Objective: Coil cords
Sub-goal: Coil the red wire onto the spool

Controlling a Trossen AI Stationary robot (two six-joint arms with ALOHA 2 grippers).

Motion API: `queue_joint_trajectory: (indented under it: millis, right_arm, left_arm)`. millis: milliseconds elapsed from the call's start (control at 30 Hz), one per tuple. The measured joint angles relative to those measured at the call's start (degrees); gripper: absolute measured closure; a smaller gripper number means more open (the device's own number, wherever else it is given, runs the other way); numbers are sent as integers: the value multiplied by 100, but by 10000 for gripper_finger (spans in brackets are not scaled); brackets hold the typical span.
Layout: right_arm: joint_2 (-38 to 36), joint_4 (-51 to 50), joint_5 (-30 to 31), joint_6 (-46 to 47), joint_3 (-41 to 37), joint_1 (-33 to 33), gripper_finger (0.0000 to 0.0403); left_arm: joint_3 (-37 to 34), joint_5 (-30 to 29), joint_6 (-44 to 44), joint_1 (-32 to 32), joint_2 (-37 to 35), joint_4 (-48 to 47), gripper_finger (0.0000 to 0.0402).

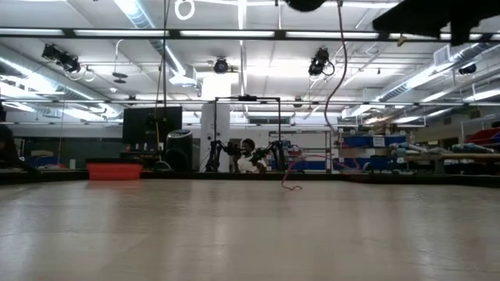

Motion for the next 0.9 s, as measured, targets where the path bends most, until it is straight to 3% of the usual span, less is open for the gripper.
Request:
queue_joint_trajectory:
  millis: [167, 367, 700, 900]
  right_arm:
    - [-689, 388, 502, -791, 0, 460, 383]
    - [-1139, 385, 722, -822, 0, 1050, 381]
    - [-628, 318, 706, -177, 164, 1614, 381]
    - [-1, 274, 551, -184, 767, 1703, 381]
  left_arm:
    - [0, 80, 144, -236, 0, 257, 401]
    - [-114, 70, 94, -433, 0, 414, 401]
    - [-791, 59, -880, -581, 7, 738, 401]
    - [-1135, 76, -1154, -907, 7, 1673, 401]
